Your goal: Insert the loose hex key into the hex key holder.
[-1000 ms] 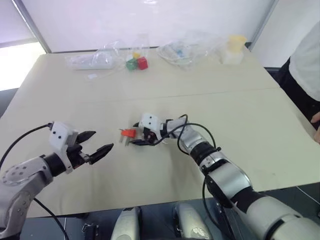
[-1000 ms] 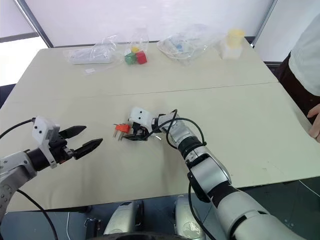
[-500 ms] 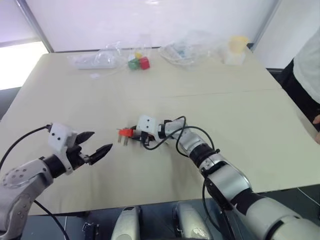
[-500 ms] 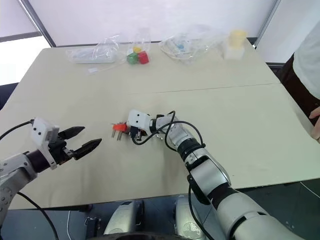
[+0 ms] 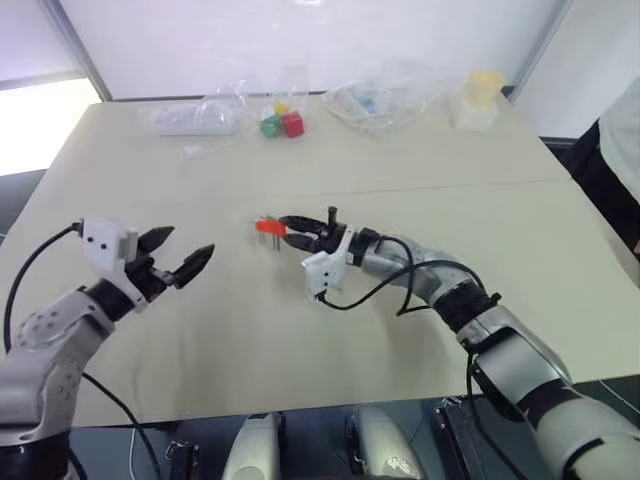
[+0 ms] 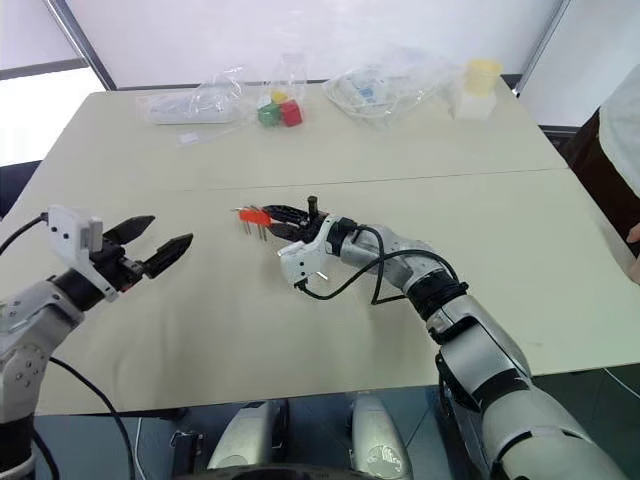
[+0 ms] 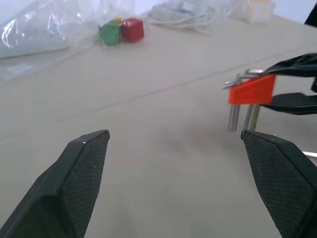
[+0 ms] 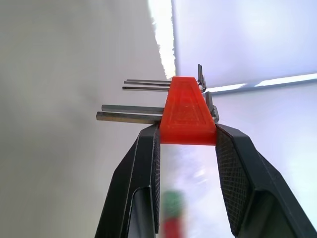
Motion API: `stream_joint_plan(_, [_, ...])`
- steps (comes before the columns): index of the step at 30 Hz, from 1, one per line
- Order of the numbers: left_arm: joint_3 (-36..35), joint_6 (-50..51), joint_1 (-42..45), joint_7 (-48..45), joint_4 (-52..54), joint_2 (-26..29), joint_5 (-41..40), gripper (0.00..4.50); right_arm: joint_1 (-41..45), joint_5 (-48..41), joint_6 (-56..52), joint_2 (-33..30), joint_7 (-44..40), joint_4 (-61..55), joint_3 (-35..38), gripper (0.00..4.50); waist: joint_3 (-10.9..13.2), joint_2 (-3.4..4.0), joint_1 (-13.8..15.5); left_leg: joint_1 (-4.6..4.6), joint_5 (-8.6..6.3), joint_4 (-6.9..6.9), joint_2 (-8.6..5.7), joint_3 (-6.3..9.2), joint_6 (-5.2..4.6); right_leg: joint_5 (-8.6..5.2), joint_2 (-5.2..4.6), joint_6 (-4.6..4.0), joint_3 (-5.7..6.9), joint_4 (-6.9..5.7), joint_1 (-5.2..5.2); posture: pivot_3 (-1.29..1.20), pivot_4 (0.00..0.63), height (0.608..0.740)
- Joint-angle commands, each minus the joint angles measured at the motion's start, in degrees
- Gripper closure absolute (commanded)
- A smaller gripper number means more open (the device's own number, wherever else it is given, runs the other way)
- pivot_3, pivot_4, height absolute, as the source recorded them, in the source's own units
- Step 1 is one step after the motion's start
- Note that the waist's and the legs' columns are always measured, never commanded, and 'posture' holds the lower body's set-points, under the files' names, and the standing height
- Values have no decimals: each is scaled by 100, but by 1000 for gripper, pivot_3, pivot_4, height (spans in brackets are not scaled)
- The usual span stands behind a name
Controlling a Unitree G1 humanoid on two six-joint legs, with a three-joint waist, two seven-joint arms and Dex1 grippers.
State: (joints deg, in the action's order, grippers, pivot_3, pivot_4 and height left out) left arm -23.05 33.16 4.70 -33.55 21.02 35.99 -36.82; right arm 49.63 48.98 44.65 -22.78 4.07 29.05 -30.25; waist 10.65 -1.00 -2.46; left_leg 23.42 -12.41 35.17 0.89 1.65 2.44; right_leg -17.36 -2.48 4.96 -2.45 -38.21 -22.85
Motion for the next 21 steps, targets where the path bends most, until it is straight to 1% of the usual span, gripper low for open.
stream_joint_plan(1, [109,-106,345,-338,-191,153,-97,0,297,285,283,-172,790,-325,215,3497,0,-1,4,0,3,1,-1,1,4,0,4,0,1,-1,1,0,150,740])
stream_joint_plan(5, [452,-52,841,-920,-518,379,-115,0,569,536,558,-363,1394,-365,244,3497,-1,-2,9,-1,5,4,-4,-3,6,0,-2,1,2,1,7,0,150,740])
stream_joint_plan(10, [653,298,1379,-1492,-679,587,-471,0,851,590,927,-530,1537,-1,160,3497,1,-5,-6,1,5,2,-4,-4,6,0,-3,1,2,3,7,0,150,740])
stream_joint_plan(13, [843,311,1471,-1915,-646,818,-445,0,972,671,1088,-583,1575,162,98,3497,2,-5,-21,0,5,1,-4,-5,6,0,2,1,2,4,5,0,150,740])
stream_joint_plan(21, [942,507,1842,-1835,-445,746,-692,0,1004,599,1333,-572,1340,442,-25,3497,2,-6,-7,0,6,4,-1,-4,5,0,4,1,1,1,6,0,150,740])
